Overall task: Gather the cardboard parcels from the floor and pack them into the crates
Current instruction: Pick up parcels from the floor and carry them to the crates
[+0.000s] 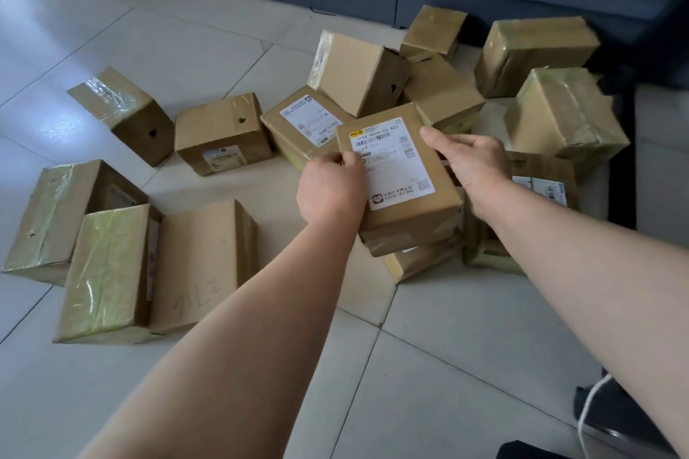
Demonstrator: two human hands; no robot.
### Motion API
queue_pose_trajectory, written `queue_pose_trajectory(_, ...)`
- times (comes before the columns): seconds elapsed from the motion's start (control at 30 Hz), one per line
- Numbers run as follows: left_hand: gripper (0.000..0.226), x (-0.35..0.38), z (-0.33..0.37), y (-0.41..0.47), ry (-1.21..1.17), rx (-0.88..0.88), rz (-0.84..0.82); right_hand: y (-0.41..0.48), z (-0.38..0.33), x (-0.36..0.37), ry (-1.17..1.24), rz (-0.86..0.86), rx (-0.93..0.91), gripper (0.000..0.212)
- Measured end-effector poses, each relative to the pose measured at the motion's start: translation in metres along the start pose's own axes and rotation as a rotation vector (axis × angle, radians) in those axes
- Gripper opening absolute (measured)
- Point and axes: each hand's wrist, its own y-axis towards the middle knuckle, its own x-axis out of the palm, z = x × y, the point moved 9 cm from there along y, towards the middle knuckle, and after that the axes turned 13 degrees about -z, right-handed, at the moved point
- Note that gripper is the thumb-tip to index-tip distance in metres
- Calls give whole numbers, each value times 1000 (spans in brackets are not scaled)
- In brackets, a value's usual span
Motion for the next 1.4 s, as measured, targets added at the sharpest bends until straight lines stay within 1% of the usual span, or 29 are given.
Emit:
queue_pose_trajectory(0.1, 28, 26, -14, -4, -34, -43, -50, 11, 25, 2, -32, -109, 104, 43)
queue_pose_trajectory(0.2, 39, 42, -30, -8, -104, -106, -78, 13, 41, 3, 24, -158, 203, 34)
queue_pose_trajectory(0.27, 52, 46, -38, -9, -254, -159, -121, 10, 47, 2, 59, -159, 269, 32)
queue_pose_trajectory(0.3, 59, 52, -43, -10, -354, -196, -178, 7, 50, 4, 63, -184, 302, 33)
queue_pose_trajectory(0.37, 68, 70, -48, -22, -521, -282, -363, 1, 57, 15, 107, -292, 365, 37)
queue_pose_trajectory(0.4, 68, 78, -48, -27, -592, -311, -459, -3, 61, 21, 137, -345, 401, 39)
queue_pose_trajectory(0.43, 67, 82, -50, -28, -654, -329, -517, -6, 66, 27, 145, -392, 431, 41)
queue_pose_trajectory(0.5, 63, 77, -59, -23, -701, -347, -534, -14, 75, 39, 98, -483, 488, 49)
queue_pose_trajectory(0.53, 67, 69, -65, -19, -694, -357, -534, -17, 78, 46, 64, -522, 514, 53)
queue_pose_trajectory(0.6, 88, 53, -81, -11, -652, -404, -548, -21, 81, 60, -7, -573, 533, 66)
queue_pose_trajectory(0.63, 99, 49, -89, -9, -630, -436, -559, -22, 82, 67, -18, -593, 539, 73)
queue_pose_trajectory(0.67, 105, 47, -93, -10, -620, -452, -579, -24, 81, 76, 11, -603, 537, 78)
queue_pose_trajectory(0.7, 105, 47, -95, -10, -619, -460, -592, -25, 78, 84, 75, -600, 522, 76)
queue_pose_trajectory(0.73, 100, 47, -95, -11, -630, -460, -587, -24, 77, 90, 152, -580, 506, 72)
queue_pose_trajectory(0.8, 82, 44, -92, -12, -674, -437, -543, -21, 73, 100, 274, -556, 469, 65)
queue_pose_trajectory(0.87, 73, 43, -90, -12, -740, -408, -526, -22, 67, 108, 350, -570, 419, 59)
queue_pose_trajectory(0.93, 68, 38, -89, -14, -792, -379, -523, -28, 61, 113, 383, -575, 422, 54)
queue_pose_trajectory(1.0, 62, 26, -84, -22, -834, -366, -515, -41, 51, 115, 410, -590, 437, 52)
queue_pose_trajectory(1.07, 61, 10, -78, -30, -855, -368, -505, -58, 36, 118, 417, -616, 473, 53)
queue_pose_trajectory(1.17, 59, -23, -49, -51, -847, -371, -491, -88, 1, 113, 390, -697, 525, 51)
queue_pose_trajectory(1.3, 62, -71, -7, -91, -841, -417, -497, -132, -59, 101, 331, -694, 570, 48)
queue_pose_trajectory(1.4, 66, -109, 27, -125, -803, -490, -508, -168, -106, 93, 257, -688, 590, 59)
